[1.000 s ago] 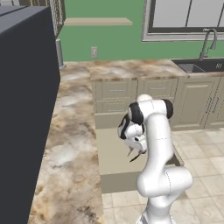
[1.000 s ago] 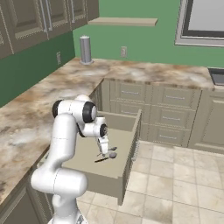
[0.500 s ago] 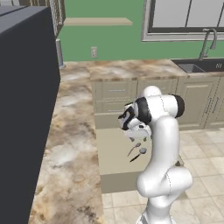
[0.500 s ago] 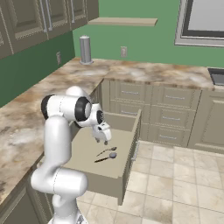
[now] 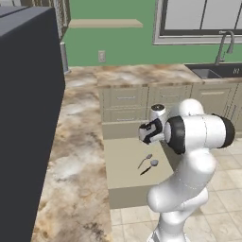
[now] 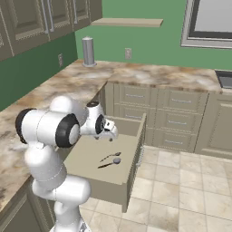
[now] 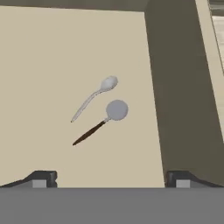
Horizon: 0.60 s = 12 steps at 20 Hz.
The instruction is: Organize the utensils by type. Pick up the wooden spoons from the counter and place them in the open cabinet. Then pick up the metallic utensils from the counter and place them in the open drawer.
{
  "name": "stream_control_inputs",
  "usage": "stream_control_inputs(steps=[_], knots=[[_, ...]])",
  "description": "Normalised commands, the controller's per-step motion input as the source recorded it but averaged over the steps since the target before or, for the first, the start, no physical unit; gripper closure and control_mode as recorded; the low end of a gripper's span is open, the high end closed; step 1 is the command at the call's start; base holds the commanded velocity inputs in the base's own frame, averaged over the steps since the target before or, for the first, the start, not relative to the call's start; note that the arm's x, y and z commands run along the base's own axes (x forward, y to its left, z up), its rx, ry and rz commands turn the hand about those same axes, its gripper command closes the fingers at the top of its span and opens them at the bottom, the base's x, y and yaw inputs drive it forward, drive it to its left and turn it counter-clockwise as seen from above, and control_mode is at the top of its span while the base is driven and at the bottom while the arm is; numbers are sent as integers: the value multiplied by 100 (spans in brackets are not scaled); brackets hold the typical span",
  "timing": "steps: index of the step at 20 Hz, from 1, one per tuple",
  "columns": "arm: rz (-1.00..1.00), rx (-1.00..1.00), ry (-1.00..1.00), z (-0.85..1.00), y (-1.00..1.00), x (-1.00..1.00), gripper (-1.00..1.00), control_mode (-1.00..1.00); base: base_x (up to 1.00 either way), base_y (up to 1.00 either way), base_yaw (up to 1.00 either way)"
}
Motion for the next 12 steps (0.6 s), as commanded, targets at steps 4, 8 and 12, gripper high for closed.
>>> stream_control_inputs(steps=[4,8,12], knots=[[35,18,-22,75,-6,-47,-100,-100,0,0,0],[20,0,-4,89,5,-52,-100,-100,0,0,0],[14,-5,-1,85,2,-42,-100,-100,0,0,0]])
